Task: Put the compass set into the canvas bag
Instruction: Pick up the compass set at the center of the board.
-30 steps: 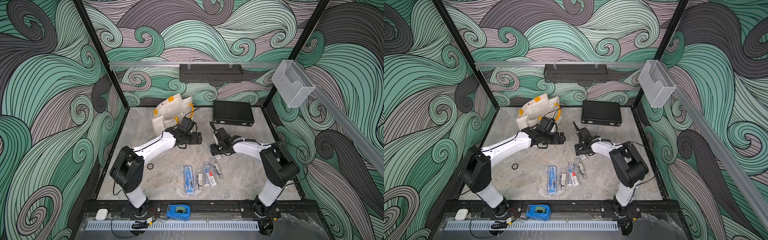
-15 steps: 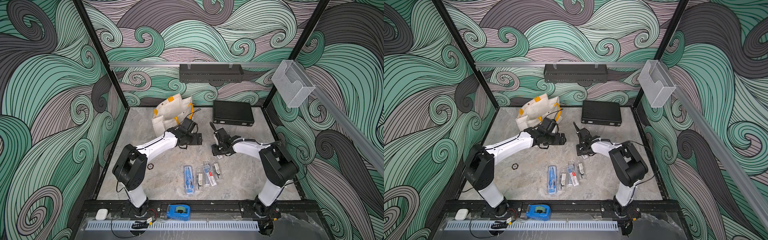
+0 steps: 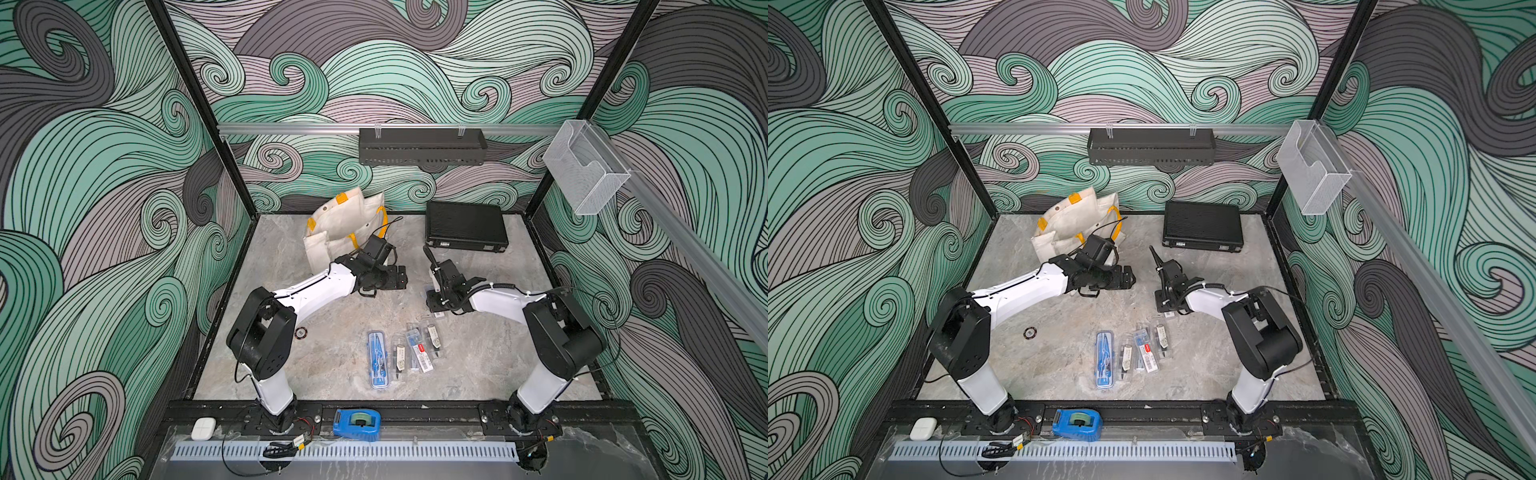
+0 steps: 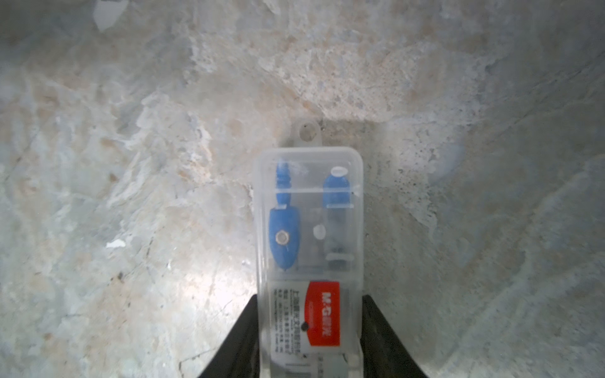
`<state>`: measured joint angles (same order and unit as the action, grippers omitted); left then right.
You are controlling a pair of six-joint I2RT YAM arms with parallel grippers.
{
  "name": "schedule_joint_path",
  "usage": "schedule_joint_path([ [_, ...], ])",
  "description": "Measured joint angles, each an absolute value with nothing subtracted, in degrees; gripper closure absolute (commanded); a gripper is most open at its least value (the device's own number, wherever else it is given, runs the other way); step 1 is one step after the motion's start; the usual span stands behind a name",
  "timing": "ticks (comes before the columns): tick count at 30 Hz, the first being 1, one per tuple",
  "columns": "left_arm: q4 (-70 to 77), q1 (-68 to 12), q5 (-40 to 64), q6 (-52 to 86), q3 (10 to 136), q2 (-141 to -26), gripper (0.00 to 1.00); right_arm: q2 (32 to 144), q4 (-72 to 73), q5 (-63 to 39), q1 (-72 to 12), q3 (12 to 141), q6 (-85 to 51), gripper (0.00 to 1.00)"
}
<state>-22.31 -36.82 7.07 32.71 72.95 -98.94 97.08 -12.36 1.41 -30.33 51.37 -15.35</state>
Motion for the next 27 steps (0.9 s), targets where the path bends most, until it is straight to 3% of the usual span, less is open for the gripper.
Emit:
schedule_joint_path([
  [10,-15.9,-36.8,15.4,33.9,72.9,-99.0,0.16,81.8,1.1,-9.8,-30.3,41.6,-12.2,0.63],
  [17,-11.0,-36.4,21.7,36.2,73.0,-100.3,0.3,78.6,5.1,-15.1,-30.6,40.3,-12.1,0.63],
  [27,-5.6,-36.4,27.5,40.7,73.0,-101.5,0.7,77.2,6.7,-16.7,-30.7,40.3,-12.4,0.63],
])
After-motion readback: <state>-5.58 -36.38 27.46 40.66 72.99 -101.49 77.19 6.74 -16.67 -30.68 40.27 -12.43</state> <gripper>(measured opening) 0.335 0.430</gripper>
